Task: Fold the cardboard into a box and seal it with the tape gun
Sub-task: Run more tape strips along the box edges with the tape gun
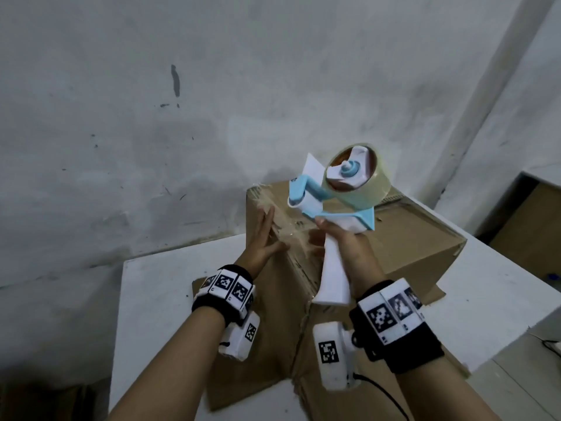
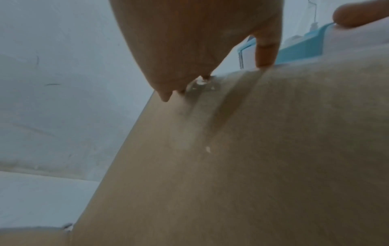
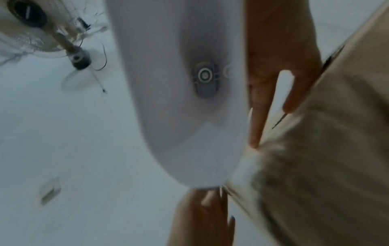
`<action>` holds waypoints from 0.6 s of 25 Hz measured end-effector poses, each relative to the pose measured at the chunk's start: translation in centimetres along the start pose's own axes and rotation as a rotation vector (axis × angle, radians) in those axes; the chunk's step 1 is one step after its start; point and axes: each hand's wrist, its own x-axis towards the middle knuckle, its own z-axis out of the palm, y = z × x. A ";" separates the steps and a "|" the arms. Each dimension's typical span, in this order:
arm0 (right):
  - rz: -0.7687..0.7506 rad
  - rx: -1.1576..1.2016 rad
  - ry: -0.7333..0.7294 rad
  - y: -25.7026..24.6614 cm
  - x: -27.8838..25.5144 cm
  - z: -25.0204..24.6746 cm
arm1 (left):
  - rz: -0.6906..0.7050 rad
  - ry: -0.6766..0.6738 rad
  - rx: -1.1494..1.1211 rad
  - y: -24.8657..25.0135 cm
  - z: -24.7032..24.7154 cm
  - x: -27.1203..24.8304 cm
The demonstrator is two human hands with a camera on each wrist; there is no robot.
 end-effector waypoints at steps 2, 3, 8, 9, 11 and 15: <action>-0.024 -0.027 -0.038 -2.2 0.9 0.6 | 0.017 0.031 0.162 0.0 -1.8 0.3; -0.061 -0.038 -0.054 -3.3 1.6 1.1 | 0.027 0.080 0.265 0.1 -2.5 0.8; -0.069 -0.141 -0.087 -6.7 6.6 3.4 | -0.027 0.085 0.533 0.1 -3.3 5.8; -0.058 -0.164 -0.093 -6.7 7.7 3.9 | -0.048 0.063 0.567 -0.2 -3.7 6.9; -0.046 -0.208 -0.088 -6.2 10.1 4.7 | -0.042 0.062 0.581 -0.4 -4.6 9.2; 0.021 -0.238 -0.124 -4.3 12.8 6.2 | -0.013 0.148 0.209 -0.6 -5.9 11.4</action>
